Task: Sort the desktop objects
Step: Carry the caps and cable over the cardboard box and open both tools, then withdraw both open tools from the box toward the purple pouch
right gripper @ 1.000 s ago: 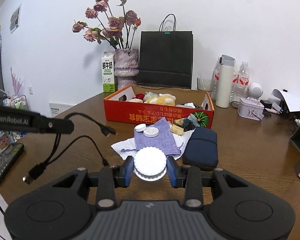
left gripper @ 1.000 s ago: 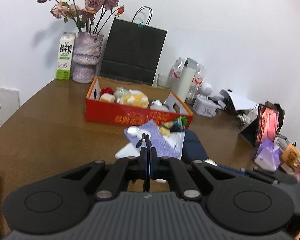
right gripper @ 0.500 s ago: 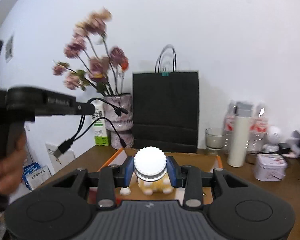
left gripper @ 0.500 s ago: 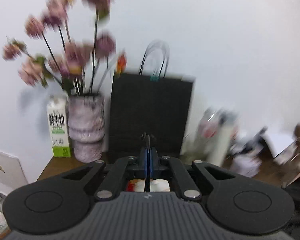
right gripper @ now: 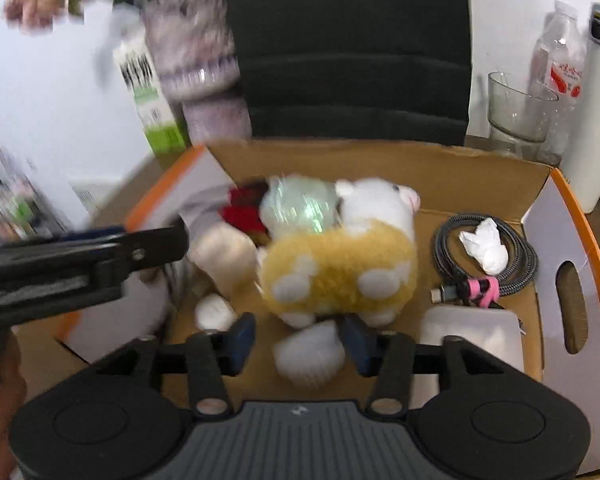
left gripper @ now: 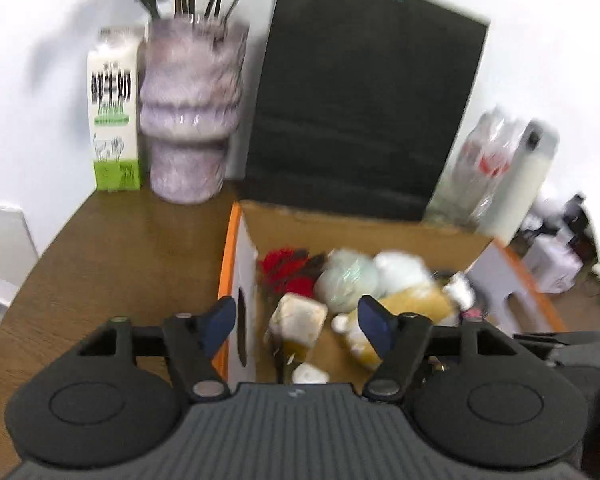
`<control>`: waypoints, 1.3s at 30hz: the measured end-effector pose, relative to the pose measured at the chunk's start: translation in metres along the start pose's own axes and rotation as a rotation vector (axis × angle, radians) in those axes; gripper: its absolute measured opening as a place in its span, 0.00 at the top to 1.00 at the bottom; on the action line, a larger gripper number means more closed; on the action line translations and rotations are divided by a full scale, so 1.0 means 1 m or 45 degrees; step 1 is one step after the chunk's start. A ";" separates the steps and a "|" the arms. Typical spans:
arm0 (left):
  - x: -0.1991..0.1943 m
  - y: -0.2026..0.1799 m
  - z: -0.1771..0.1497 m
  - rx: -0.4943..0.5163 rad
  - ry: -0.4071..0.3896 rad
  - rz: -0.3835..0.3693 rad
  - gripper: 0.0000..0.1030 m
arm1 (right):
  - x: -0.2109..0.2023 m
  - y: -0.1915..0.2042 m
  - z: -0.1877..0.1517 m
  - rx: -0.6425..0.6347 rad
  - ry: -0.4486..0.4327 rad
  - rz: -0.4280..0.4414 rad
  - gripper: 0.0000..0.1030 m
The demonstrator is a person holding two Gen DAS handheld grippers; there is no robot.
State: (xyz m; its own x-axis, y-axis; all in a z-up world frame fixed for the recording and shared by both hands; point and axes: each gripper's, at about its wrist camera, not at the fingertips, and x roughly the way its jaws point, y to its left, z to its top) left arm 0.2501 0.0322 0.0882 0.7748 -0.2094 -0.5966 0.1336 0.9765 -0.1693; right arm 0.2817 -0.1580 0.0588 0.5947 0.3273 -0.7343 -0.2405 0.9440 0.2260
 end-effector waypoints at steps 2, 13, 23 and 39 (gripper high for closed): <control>-0.016 -0.004 0.002 -0.010 -0.002 0.001 0.22 | -0.017 0.001 0.007 0.029 -0.050 0.048 0.39; -0.101 -0.039 -0.121 -0.021 -0.051 0.179 0.00 | -0.112 0.017 -0.099 -0.112 -0.235 -0.237 0.24; -0.139 -0.060 -0.212 0.112 0.035 0.171 0.00 | -0.165 0.021 -0.231 -0.043 -0.351 -0.368 0.17; -0.145 -0.064 -0.237 0.134 0.057 0.192 0.00 | -0.174 0.030 -0.278 -0.055 -0.394 -0.357 0.15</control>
State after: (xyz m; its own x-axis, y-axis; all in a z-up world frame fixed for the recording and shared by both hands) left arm -0.0172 -0.0125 -0.0001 0.7629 -0.0601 -0.6437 0.0838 0.9965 0.0063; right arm -0.0422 -0.1979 0.0155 0.8425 0.0615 -0.5352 -0.0645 0.9978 0.0132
